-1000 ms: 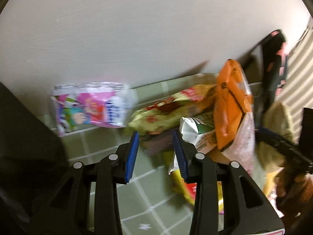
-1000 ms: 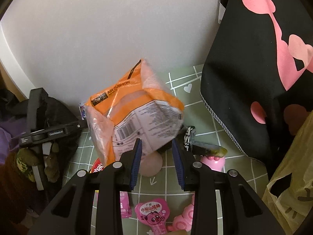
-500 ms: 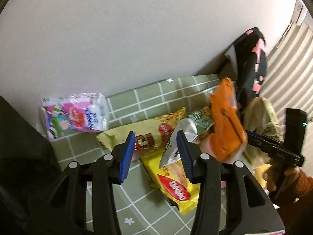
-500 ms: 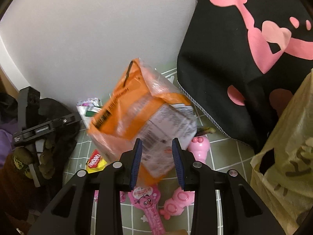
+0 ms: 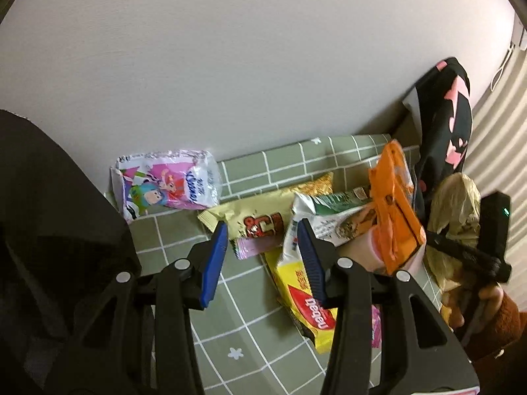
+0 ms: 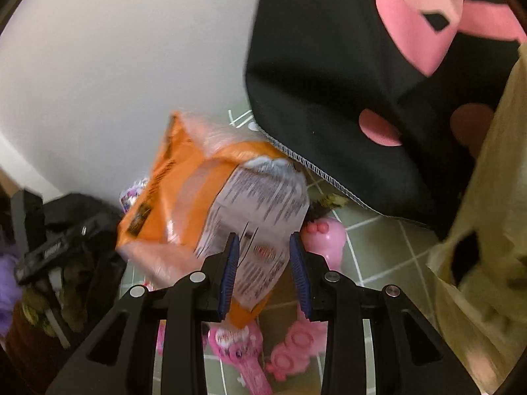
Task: Collect trash
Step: 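Grasp the orange bag with the right gripper and lift it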
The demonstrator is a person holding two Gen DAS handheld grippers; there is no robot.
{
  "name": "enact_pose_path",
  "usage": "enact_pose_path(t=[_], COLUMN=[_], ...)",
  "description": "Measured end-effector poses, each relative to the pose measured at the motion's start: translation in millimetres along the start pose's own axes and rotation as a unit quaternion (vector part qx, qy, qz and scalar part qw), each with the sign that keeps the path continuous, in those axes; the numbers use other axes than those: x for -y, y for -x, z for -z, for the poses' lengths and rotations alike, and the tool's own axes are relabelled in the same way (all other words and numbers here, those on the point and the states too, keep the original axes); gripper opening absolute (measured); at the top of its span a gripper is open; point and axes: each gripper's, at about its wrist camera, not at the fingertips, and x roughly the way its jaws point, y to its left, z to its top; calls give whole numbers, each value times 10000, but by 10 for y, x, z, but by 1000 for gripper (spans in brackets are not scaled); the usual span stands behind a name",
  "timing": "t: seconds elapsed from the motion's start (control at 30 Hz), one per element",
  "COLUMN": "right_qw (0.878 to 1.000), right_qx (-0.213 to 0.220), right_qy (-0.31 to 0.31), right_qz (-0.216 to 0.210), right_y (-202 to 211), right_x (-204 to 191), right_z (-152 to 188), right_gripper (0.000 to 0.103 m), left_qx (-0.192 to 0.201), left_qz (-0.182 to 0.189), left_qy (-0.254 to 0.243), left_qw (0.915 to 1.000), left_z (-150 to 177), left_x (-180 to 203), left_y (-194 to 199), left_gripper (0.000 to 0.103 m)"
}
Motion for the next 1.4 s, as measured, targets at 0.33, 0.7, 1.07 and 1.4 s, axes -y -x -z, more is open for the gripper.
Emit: enact_pose_path(t=[0.33, 0.7, 1.07, 1.4], right_qw=[9998, 9978, 9943, 9909], right_qx=[-2, 102, -272, -175], right_qy=[-101, -320, 392, 1338], right_qz=[-184, -576, -949, -7], right_y=[-24, -53, -347, -64], right_x=[-41, 209, -182, -566], right_z=[-51, 94, -129, -300], right_gripper=[30, 31, 31, 4], left_qx=[-41, -20, -190, -107], left_qz=[26, 143, -30, 39], left_qy=[-229, -279, -324, -797], left_qw=[9997, 9995, 9993, 9968], left_z=[60, 16, 50, -78], left_x=[192, 374, 372, 469], left_y=[114, 113, 66, -113], left_gripper=[42, 42, 42, 42])
